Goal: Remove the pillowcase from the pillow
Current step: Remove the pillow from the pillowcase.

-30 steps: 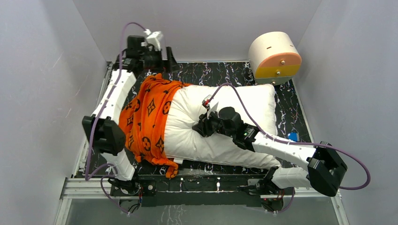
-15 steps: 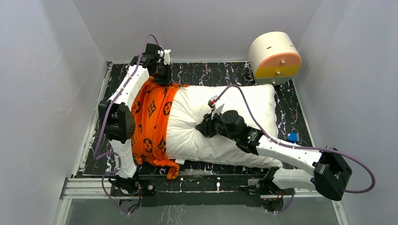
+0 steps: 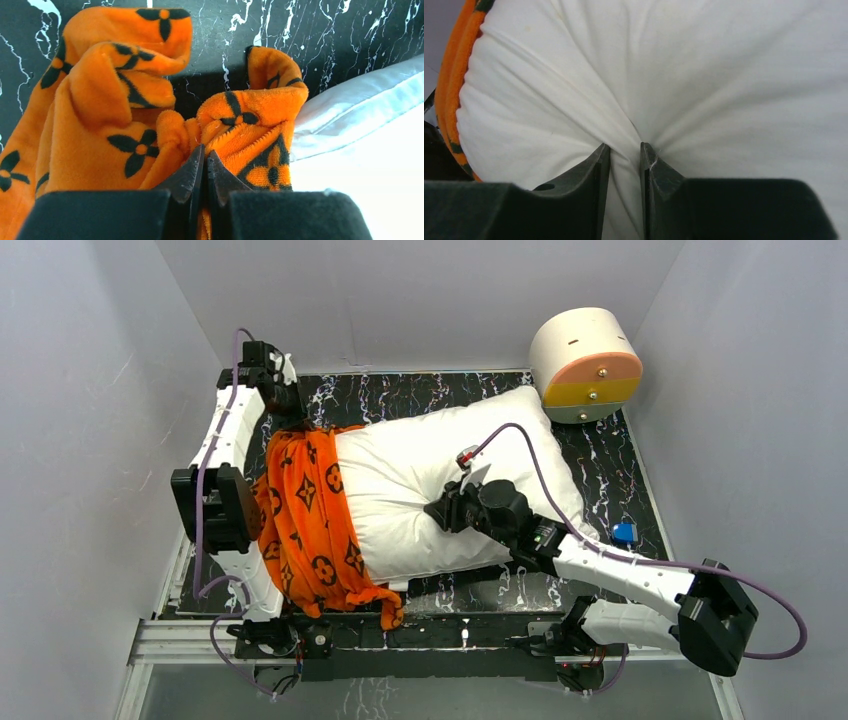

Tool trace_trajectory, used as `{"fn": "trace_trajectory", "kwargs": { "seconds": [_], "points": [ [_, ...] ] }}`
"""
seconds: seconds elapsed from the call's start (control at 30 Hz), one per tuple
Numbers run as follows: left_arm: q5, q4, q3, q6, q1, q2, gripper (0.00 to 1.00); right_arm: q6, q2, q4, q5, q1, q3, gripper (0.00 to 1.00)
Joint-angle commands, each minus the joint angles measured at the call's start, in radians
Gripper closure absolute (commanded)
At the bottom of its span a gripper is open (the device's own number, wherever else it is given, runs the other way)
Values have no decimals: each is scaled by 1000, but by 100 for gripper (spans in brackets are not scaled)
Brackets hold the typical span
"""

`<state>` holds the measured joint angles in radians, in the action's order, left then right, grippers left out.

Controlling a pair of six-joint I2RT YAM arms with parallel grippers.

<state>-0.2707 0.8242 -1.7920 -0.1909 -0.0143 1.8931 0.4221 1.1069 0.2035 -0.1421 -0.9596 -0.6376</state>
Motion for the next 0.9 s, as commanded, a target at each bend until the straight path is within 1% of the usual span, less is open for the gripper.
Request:
{"fn": "trace_trajectory", "kwargs": {
  "seconds": [0.0, 0.1, 0.23, 0.33, 0.4, 0.43, 0.5, 0.57, 0.6, 0.63, 0.7, 0.77, 0.8, 0.87],
  "points": [
    [38, -100, 0, 14, -55, -101, 100, -26, 47, -314, -29, 12, 36, 65],
    [-100, -128, 15, 27, -55, -105, 100, -59, 43, -312, 50, 13, -22, 59],
    [-176, -152, 34, 32, -55, -118, 100, -67, 12, -313, 53, 13, -170, 40],
    [-182, -169, 65, 27, -55, -144, 100, -116, 46, -354, -37, 12, -343, 23],
    [-186, -191, 95, 16, -55, -164, 100, -153, 107, -390, -156, 13, -474, 11],
    [-191, -203, 109, 11, -55, -174, 100, -162, 151, -405, -223, 19, -535, 7],
    [-198, -213, 130, 8, -55, -184, 100, -183, 252, -440, -298, 50, -660, 2],
    [-188, -213, 136, 7, -55, -195, 100, -155, 374, -499, -319, 106, -800, 1],
    [-184, -215, 140, 4, -55, -200, 100, -127, 445, -535, -301, 146, -868, 1],
    [-189, -218, 145, 1, -55, -206, 100, -96, 515, -575, -280, 182, -973, 1],
    [-196, -225, 147, -4, -55, -212, 100, -56, 653, -664, -273, 224, -1126, 1],
    [-200, -229, 149, -8, -55, -216, 100, -74, 764, -686, -306, 234, -1196, 2],
    [-204, -232, 149, -11, -55, -216, 100, -88, 811, -699, -343, 234, -1211, 4],
    [-206, -231, 145, -9, -55, -218, 100, -81, 883, -780, -439, 247, -1209, 12]
  ]
}}
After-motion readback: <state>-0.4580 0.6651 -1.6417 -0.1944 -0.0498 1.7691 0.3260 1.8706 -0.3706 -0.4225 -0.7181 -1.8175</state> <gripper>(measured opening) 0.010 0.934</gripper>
